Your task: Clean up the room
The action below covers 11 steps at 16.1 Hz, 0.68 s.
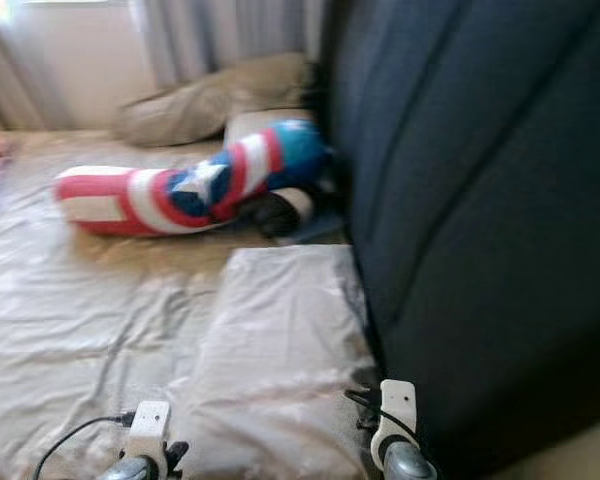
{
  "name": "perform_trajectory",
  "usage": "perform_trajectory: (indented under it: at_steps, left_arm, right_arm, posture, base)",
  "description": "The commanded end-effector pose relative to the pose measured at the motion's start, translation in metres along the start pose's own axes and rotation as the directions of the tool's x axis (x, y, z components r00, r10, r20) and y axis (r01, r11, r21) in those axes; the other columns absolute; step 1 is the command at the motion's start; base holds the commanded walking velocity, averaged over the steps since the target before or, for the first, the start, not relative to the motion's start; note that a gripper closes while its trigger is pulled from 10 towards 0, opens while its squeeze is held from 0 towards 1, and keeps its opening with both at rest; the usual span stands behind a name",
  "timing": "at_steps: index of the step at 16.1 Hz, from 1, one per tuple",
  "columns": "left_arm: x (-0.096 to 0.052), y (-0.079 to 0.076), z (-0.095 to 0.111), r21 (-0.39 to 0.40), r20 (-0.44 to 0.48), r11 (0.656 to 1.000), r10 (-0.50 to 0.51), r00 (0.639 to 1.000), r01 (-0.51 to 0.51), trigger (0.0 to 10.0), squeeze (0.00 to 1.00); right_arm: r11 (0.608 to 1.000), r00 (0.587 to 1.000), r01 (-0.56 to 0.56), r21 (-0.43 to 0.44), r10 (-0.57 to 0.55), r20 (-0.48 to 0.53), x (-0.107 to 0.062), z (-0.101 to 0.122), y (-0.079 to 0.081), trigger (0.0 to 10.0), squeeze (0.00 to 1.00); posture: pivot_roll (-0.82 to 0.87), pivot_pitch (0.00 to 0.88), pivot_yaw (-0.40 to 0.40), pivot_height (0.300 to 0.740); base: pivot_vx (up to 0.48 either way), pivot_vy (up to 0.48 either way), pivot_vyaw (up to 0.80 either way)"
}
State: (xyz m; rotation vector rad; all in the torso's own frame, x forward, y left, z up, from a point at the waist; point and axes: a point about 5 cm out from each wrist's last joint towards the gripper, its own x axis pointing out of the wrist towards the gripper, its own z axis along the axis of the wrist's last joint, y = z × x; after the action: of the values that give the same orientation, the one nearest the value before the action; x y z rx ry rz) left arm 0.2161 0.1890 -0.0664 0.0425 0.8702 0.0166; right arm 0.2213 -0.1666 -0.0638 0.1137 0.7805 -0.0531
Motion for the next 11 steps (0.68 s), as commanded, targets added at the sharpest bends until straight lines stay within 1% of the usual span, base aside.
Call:
perform_trajectory:
  at_steps: [1, 6, 7, 8, 9, 10, 11]
  left_arm:
    - [-0.001, 0.004, -0.005, -0.012, -0.019, 1.000, 0.017, 1.000, -0.017, 10.0, 0.00]
    - [-0.002, 0.005, -0.006, -0.009, -0.018, 1.000, 0.013, 1.000, -0.014, 10.0, 0.00]
    - [-0.002, 0.005, -0.006, -0.011, -0.016, 1.000, 0.012, 1.000, -0.012, 10.0, 0.00]
    - [-0.002, 0.006, -0.005, -0.015, -0.006, 1.000, 0.006, 1.000, -0.006, 10.0, 0.00]
    - [-0.002, 0.008, -0.003, -0.023, 0.005, 1.000, 0.006, 1.000, -0.006, 10.0, 0.00]
    - [-0.001, 0.009, 0.000, -0.035, 0.019, 0.999, 0.010, 1.000, -0.009, 10.0, 0.00]
    - [-0.001, 0.011, 0.007, -0.052, 0.049, 0.999, 0.013, 0.999, -0.010, 10.0, 0.00]
  right_arm:
    - [1.000, 1.000, -0.022, -0.010, 0.022, 0.022, 0.001, 0.005, 0.005, 10.0, 0.00]
    - [0.999, 0.999, -0.036, -0.015, 0.036, 0.002, 0.001, 0.001, 0.008, 10.0, 0.00]
    - [0.999, 0.999, -0.032, 0.000, 0.032, 0.006, 0.001, 0.002, 0.008, 10.0, 0.00]
    - [0.999, 0.999, -0.022, 0.048, 0.020, 0.033, 0.001, 0.006, 0.005, 10.0, 0.60]
    - [0.997, 0.998, -0.021, 0.072, 0.017, 0.055, 0.002, 0.010, 0.004, 10.0, 1.00]
    - [0.996, 0.997, -0.024, 0.083, 0.018, 0.069, 0.002, 0.013, 0.004, 10.0, 1.00]
    - [0.997, 0.996, -0.027, 0.074, 0.021, 0.081, 0.003, 0.016, 0.006, 10.0, 1.00]
  posture:
    - [-0.01, 0.000, -0.018, 0.740]
    - [0.00, 0.000, -0.013, 0.740]
    - [0.00, 0.000, -0.013, 0.740]
    - [0.01, 0.000, -0.004, 0.740]
    - [0.01, 0.000, 0.001, 0.740]
    - [0.00, 0.000, 0.005, 0.740]
    - [0.00, 0.000, 0.009, 0.740]
  base:
    - [0.000, 0.000, 0.00]
    - [0.000, 0.000, 0.00]
    - [0.000, 0.000, 0.00]
    - [0.000, 0.000, 0.00]
    - [0.000, 0.000, 0.00]
    - [0.000, 0.000, 0.00]
    - [0.000, 0.000, 0.00]
